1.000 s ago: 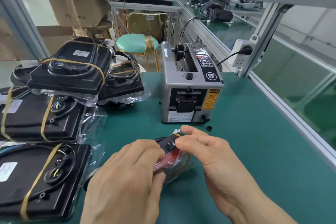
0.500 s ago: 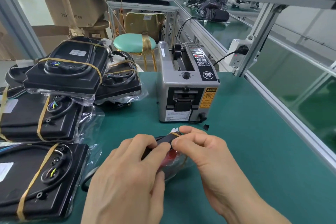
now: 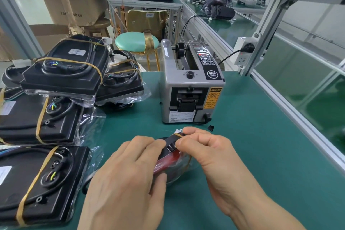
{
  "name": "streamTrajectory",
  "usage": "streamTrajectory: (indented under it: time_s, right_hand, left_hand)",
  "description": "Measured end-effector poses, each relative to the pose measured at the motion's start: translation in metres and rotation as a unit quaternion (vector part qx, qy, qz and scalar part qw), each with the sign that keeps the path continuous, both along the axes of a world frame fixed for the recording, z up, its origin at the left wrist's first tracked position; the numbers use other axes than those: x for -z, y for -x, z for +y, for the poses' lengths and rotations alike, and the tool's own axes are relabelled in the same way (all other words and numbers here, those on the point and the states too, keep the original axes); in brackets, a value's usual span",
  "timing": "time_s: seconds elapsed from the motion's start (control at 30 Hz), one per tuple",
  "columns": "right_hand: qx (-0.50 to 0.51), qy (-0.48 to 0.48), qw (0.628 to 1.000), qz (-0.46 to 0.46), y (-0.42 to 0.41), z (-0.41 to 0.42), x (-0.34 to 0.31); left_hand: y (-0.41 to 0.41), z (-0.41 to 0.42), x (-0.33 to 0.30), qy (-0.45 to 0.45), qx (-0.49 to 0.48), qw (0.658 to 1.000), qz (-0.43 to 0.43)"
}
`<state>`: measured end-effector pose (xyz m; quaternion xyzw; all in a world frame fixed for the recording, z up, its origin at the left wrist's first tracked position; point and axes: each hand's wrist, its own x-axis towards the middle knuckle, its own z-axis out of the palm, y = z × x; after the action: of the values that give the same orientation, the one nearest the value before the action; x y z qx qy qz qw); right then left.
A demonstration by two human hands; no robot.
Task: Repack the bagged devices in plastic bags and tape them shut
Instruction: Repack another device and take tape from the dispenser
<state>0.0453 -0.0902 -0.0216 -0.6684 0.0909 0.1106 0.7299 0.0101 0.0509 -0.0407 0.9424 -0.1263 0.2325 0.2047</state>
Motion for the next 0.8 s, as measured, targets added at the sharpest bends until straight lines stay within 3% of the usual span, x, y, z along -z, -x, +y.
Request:
streamTrajectory:
  time_s: [0.33,0.63,0.8]
  right_hand:
    - [0.009,0.019,1.000,-0.017,0.000,0.001,0.004]
    - [0.001,0.065,0.997,-0.040,-0.001,-0.001,0.011]
    - [0.076,0.030,0.996,-0.043,0.001,-0.009,0.022]
  left_hand:
    - [0.001,-0.001,-0.007,0.039,0.026,0.999,0.004]
    - [0.000,-0.003,-0.008,0.007,0.021,1.000,0.000]
    - [0.000,-0.003,-0.006,0.009,0.009,1.000,-0.013]
